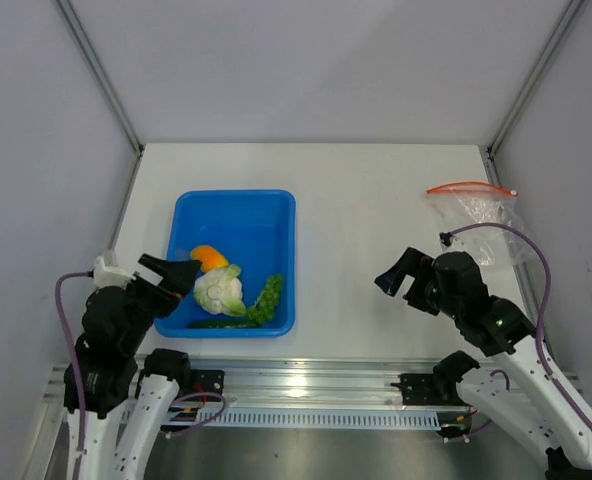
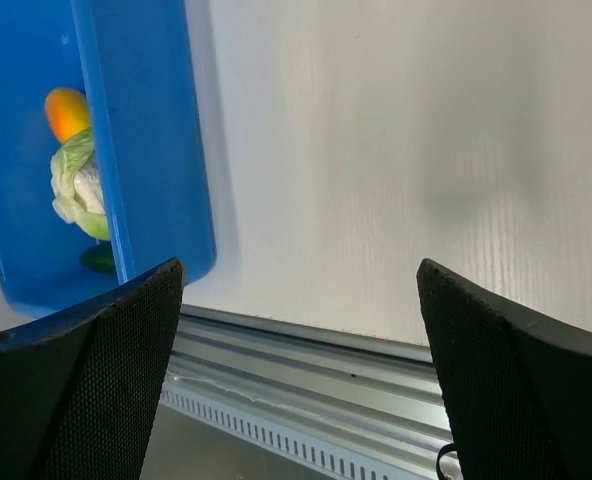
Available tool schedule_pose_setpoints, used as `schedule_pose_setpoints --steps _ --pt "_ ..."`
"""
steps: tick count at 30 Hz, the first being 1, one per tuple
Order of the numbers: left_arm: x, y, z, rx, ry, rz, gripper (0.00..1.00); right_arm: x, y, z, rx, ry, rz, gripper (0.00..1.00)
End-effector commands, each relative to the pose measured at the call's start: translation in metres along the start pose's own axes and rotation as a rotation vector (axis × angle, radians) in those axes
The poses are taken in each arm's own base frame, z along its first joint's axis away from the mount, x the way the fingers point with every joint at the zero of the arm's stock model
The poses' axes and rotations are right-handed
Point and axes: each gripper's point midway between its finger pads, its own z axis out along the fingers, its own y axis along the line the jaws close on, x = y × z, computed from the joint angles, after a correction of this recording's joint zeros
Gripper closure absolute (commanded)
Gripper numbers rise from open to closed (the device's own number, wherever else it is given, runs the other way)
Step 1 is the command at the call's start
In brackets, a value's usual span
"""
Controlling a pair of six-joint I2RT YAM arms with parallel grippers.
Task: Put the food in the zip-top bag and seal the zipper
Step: Pick up the zipper food storage bag at the center of the board.
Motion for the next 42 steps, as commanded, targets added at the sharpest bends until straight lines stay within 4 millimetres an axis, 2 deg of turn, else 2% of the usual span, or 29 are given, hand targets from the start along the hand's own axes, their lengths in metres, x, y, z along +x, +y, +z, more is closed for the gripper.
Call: schedule_pose_setpoints --steps 1,3,7,11,13,14,15,16,18,19,20,21,22,23,24,25,26,27,28,29,30,31,32,33,34,35,39,40,42 --pt "0.022 0.047 -0.005 -0.214 0.125 0.109 0.01 -0.026 0.002 -0.012 0.037 -0.089 -0.056 0.01" --pt "0.031 0.029 -0.004 -0.090 0.180 0.180 0.00 -0.032 0.003 -0.014 0.039 -0.110 -0.060 0.01" --pt "0.042 0.018 -0.004 0.036 0.193 0.189 0.01 -0.044 0.012 -0.016 0.022 -0.147 -0.071 0.01" --pt "0.040 0.010 -0.012 0.122 0.133 0.169 0.00 -0.063 0.007 -0.012 0.126 -0.176 -0.052 0.01" --pt "0.037 0.008 -0.015 0.136 0.111 0.166 0.01 -0.073 -0.001 0.001 0.229 -0.155 -0.073 0.01" --pt "0.035 0.006 -0.015 0.144 0.100 0.169 0.01 -0.090 0.003 -0.004 0.259 -0.178 -0.068 0.01" --pt "0.035 0.005 -0.014 0.144 0.104 0.170 0.00 -0.095 -0.001 0.008 0.321 -0.153 -0.095 0.00" --pt "0.035 0.004 -0.013 0.146 0.108 0.173 0.01 -0.104 -0.002 0.010 0.356 -0.164 -0.103 0.01" --pt "0.039 -0.002 -0.012 0.180 0.136 0.203 0.00 -0.138 0.004 0.010 0.403 -0.230 -0.101 0.01" --pt "0.041 -0.004 -0.008 0.184 0.159 0.213 0.01 -0.147 0.001 0.024 0.438 -0.216 -0.109 0.01" --pt "0.043 -0.006 -0.007 0.199 0.177 0.234 0.01 -0.166 0.008 0.024 0.433 -0.248 -0.090 0.01" --pt "0.044 -0.007 -0.005 0.201 0.185 0.244 0.00 -0.181 0.000 0.028 0.468 -0.263 -0.057 0.00" --pt "0.045 -0.006 -0.001 0.197 0.204 0.255 0.00 -0.188 -0.008 0.046 0.509 -0.241 -0.047 0.01" --pt "0.044 -0.008 0.001 0.212 0.200 0.282 0.00 -0.208 -0.004 0.047 0.511 -0.279 -0.025 0.01" --pt "0.044 -0.011 0.002 0.227 0.204 0.294 0.00 -0.223 -0.014 0.052 0.546 -0.296 0.006 0.01" --pt "0.046 -0.009 0.006 0.226 0.213 0.305 0.00 -0.226 -0.027 0.076 0.601 -0.261 0.015 0.01" --pt "0.044 -0.011 0.007 0.239 0.204 0.338 0.00 -0.253 -0.025 0.074 0.638 -0.333 0.029 0.01" --pt "0.043 -0.012 0.008 0.245 0.203 0.350 0.00 -0.262 -0.037 0.075 0.702 -0.334 0.040 0.01" --pt "0.044 -0.010 0.011 0.238 0.205 0.360 0.00 -0.264 -0.056 0.101 0.791 -0.303 0.049 0.01" --pt "0.043 -0.010 0.013 0.242 0.203 0.376 0.01 -0.274 -0.064 0.106 0.849 -0.318 0.057 0.01" --pt "0.042 -0.014 0.013 0.261 0.199 0.382 0.00 -0.302 -0.060 0.095 0.896 -0.387 0.063 0.01" --pt "0.043 -0.014 0.015 0.264 0.204 0.383 0.01 -0.314 -0.068 0.099 0.931 -0.397 0.072 0.01" --pt "0.045 -0.013 0.018 0.264 0.212 0.380 0.01 -0.310 -0.092 0.131 1.005 -0.342 0.063 0.01" --pt "0.046 -0.020 0.018 0.300 0.214 0.381 0.00 -0.335 -0.082 0.118 1.015 -0.405 0.077 0.01" --pt "0.047 -0.021 0.019 0.313 0.220 0.367 0.00 -0.343 -0.090 0.123 1.039 -0.415 0.084 0.01" --pt "0.049 -0.023 0.020 0.327 0.228 0.358 0.01 -0.338 -0.108 0.149 1.087 -0.374 0.058 0.01" --pt "0.058 -0.036 0.018 0.418 0.265 0.325 0.00 -0.362 -0.127 0.161 1.126 -0.482 0.046 0.01" --pt "0.061 -0.037 0.018 0.435 0.273 0.317 0.01 -0.351 -0.141 0.170 1.143 -0.442 0.043 0.01" --pt "0.067 -0.035 0.018 0.450 0.297 0.312 0.01 -0.355 -0.153 0.173 1.143 -0.461 0.064 0.01"
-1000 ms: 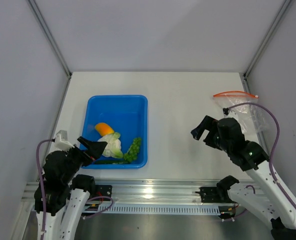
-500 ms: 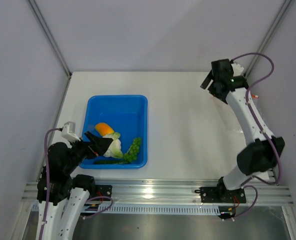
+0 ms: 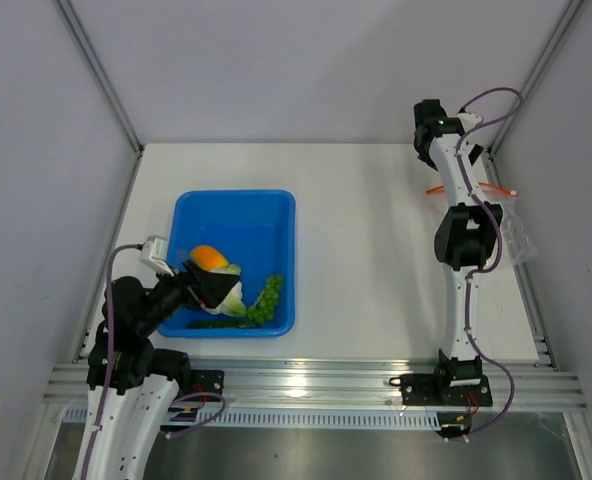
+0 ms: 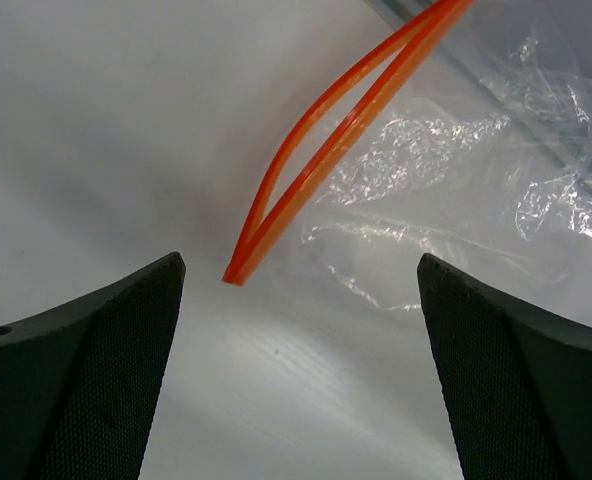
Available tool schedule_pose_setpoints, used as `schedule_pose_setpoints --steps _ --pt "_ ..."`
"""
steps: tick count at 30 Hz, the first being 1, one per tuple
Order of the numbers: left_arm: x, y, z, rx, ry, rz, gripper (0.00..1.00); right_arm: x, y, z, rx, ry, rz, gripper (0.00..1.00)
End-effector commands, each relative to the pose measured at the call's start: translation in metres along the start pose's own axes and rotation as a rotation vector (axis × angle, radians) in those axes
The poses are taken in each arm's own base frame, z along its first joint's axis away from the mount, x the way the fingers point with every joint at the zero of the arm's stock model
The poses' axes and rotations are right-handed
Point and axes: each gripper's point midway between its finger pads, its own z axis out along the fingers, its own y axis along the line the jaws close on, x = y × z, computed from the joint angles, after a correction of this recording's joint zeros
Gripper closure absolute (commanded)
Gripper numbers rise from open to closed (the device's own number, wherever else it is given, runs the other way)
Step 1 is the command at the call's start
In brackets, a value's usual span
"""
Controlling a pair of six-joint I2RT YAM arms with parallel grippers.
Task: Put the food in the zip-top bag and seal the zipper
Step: Pick up the zipper food storage bag at the center of the board.
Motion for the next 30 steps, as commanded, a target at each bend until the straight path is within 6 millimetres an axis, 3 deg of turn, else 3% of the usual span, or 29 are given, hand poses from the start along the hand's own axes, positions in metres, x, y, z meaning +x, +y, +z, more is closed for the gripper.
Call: schedule_pose_setpoints --steps 1,5,12,20,23,25,26,27,30 --pt "0.001 -0.015 0.003 0.102 0.008 0.004 0.01 -0.023 -0.019 0.013 0.073 -0.090 0.050 0.00" --pt "0.004 -0.015 0.002 0.110 0.023 0.010 0.00 -0.013 -0.011 0.033 0.104 -0.099 -0.025 0.01" --pt "0.003 -0.017 -0.001 0.109 0.015 0.038 0.00 0.023 -0.022 0.064 0.176 -0.044 -0.095 0.00" --pt "0.006 -0.016 -0.002 0.110 0.027 0.052 0.00 0.038 -0.038 0.082 0.219 -0.001 -0.112 0.01" --pt "0.007 -0.017 -0.003 0.112 0.035 0.053 0.00 0.045 -0.044 0.085 0.227 0.032 -0.125 0.05" --pt "0.006 -0.019 -0.005 0.116 0.031 0.060 0.01 0.048 -0.043 0.083 0.210 0.048 -0.124 0.22" --pt "0.005 -0.020 -0.006 0.116 0.031 0.061 0.01 0.051 -0.045 0.082 0.209 0.056 -0.126 0.40" --pt "0.006 -0.019 -0.006 0.115 0.033 0.061 0.01 0.054 -0.046 0.082 0.211 0.063 -0.134 0.40" --pt "0.008 -0.022 -0.009 0.123 0.041 0.060 0.01 0.055 -0.050 0.076 0.197 0.075 -0.131 0.73"
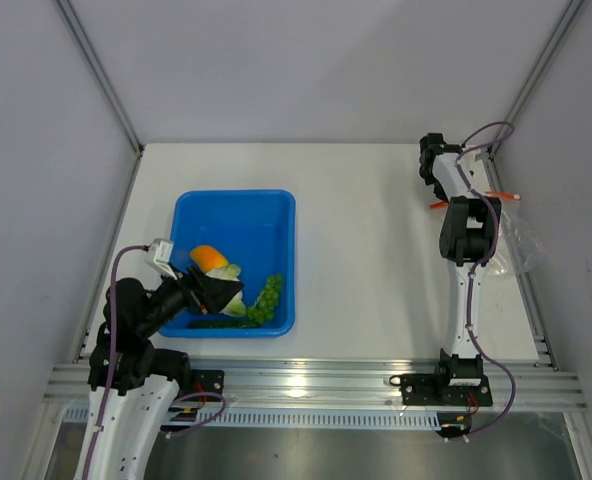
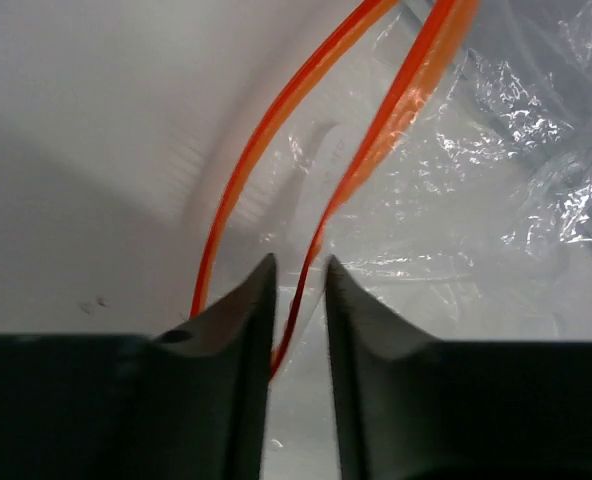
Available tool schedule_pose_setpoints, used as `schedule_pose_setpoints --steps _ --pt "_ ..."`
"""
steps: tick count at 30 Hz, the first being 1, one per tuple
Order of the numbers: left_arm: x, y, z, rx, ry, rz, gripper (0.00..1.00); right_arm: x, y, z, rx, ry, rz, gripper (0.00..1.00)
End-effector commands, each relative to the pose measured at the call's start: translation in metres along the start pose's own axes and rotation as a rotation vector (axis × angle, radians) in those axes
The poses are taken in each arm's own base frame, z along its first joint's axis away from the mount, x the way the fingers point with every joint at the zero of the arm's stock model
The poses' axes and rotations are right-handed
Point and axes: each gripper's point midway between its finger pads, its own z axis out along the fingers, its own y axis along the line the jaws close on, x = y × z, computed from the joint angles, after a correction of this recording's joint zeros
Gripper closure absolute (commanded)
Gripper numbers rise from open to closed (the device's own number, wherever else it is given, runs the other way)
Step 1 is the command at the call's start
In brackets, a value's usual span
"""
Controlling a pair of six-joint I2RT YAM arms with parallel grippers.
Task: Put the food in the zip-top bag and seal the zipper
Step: Pick up the zipper food storage bag at the center of the board.
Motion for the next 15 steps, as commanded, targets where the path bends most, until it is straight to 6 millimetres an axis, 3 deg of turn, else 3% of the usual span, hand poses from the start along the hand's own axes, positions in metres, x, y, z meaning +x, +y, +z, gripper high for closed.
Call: schedule_pose_setpoints --steps 1,3,7,9,10,11,12,13,14,15 --pt "-0.005 -0.014 -0.008 0.038 -0.008 0.042 0.01 -0.012 -0.012 -0.019 -0.024 -0.016 0.042 0.81" --pt "-0.004 -0.017 -0.009 0.048 -0.002 0.040 0.01 -0.006 -0.014 -0.020 -0.033 0.009 0.034 1.00" --pt "-0.003 -0.024 -0.014 0.065 0.014 0.030 0.00 0.000 -0.021 -0.035 -0.090 0.046 0.046 1.00" --pt "0.000 -0.028 -0.015 0.089 0.030 0.027 0.00 0.003 -0.016 -0.044 -0.172 0.060 0.051 1.00" --pt "0.002 -0.030 -0.016 0.099 0.038 0.019 0.00 0.021 -0.014 -0.046 -0.193 0.086 0.010 1.00" --pt "0.003 -0.031 -0.016 0.104 0.040 0.016 0.01 0.010 -0.014 -0.063 -0.255 0.055 0.042 1.00" --pt "0.004 -0.031 -0.017 0.106 0.044 0.000 0.01 0.014 -0.010 -0.073 -0.306 0.066 0.030 1.00" --pt "0.005 -0.033 -0.017 0.111 0.046 -0.008 0.00 0.030 -0.010 -0.077 -0.330 0.083 -0.005 1.00" --pt "0.005 -0.033 -0.017 0.110 0.047 -0.022 0.00 0.019 -0.005 -0.106 -0.418 0.029 0.013 1.00" --pt "0.007 -0.032 -0.017 0.106 0.053 -0.063 0.01 0.021 -0.003 -0.119 -0.467 0.009 -0.024 1.00"
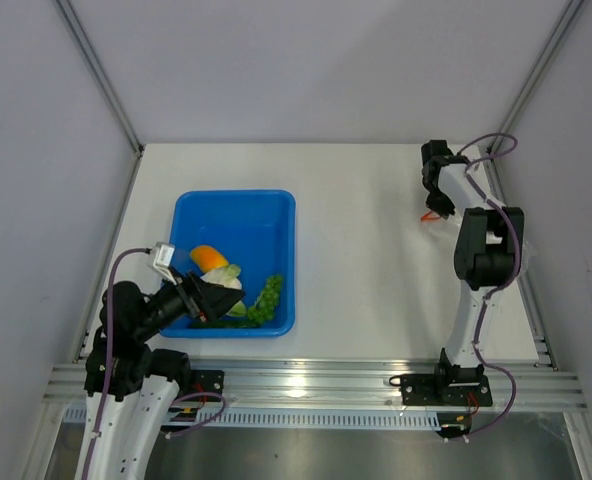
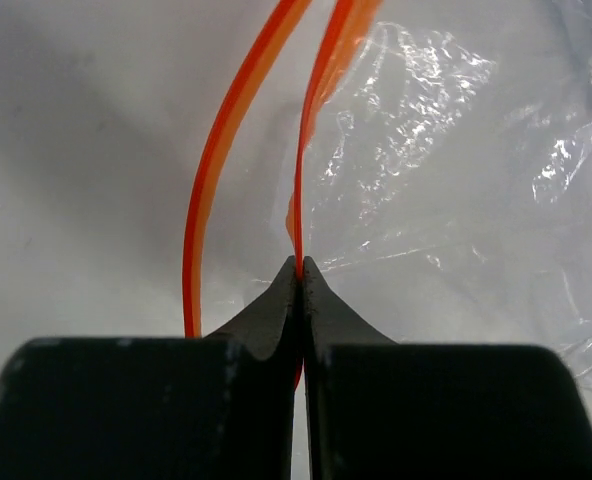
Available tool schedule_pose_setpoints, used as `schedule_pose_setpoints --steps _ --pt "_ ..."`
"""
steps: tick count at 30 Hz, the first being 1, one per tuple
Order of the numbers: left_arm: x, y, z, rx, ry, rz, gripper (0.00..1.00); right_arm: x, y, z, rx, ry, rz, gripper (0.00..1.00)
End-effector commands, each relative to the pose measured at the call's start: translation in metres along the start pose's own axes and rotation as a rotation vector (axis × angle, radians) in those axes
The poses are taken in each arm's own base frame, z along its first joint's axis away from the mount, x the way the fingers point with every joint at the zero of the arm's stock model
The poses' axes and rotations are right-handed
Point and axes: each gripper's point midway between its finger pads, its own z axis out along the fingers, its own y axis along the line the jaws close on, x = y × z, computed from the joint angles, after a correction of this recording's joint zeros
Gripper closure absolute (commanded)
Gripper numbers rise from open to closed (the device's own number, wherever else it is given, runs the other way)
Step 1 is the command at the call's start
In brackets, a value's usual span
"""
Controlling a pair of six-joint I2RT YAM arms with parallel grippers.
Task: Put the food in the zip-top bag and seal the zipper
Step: Pick up the zipper food storage bag at the center of the board, then pick up the fake fruit from the bin.
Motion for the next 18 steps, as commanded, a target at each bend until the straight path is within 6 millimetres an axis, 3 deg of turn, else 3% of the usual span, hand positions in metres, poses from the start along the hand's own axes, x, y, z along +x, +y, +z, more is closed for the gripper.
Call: schedule_pose_setpoints --steps 1,4,5,7,8,9,11,14,15,18 --pt "0.001 -0.013 -0.004 0.036 0.011 -0.071 0.01 -0.002 0.049 -0.076 -0.313 -0.121 -0.060 1.00" --pt "0.009 -0.012 0.000 0.053 0.058 -0.146 0.00 0.008 0.059 -0.128 -0.445 -0.187 -0.139 1.00" --pt "0.011 -0.010 0.002 0.048 0.072 -0.160 0.00 0.026 0.069 -0.143 -0.490 -0.191 -0.190 1.00" --pt "0.012 -0.005 0.006 0.021 0.097 -0.189 0.01 0.036 0.074 -0.174 -0.574 -0.224 -0.235 1.00" --pt "0.013 0.000 0.006 -0.016 0.103 -0.209 0.00 0.057 0.080 -0.185 -0.612 -0.213 -0.285 1.00" --pt "0.010 0.005 0.007 -0.055 0.100 -0.214 0.01 0.061 0.079 -0.200 -0.646 -0.232 -0.295 1.00" --pt "0.005 0.005 0.005 -0.082 0.099 -0.204 0.00 0.084 0.078 -0.207 -0.676 -0.225 -0.349 1.00" --pt "-0.003 0.011 0.002 -0.162 0.095 -0.196 0.01 0.108 0.079 -0.240 -0.786 -0.261 -0.397 1.00" --pt "-0.003 0.015 0.002 -0.191 0.101 -0.202 0.01 0.127 0.078 -0.243 -0.807 -0.252 -0.436 1.00" --pt "-0.017 0.014 0.002 -0.223 0.071 -0.189 0.00 0.146 0.073 -0.260 -0.856 -0.273 -0.471 1.00"
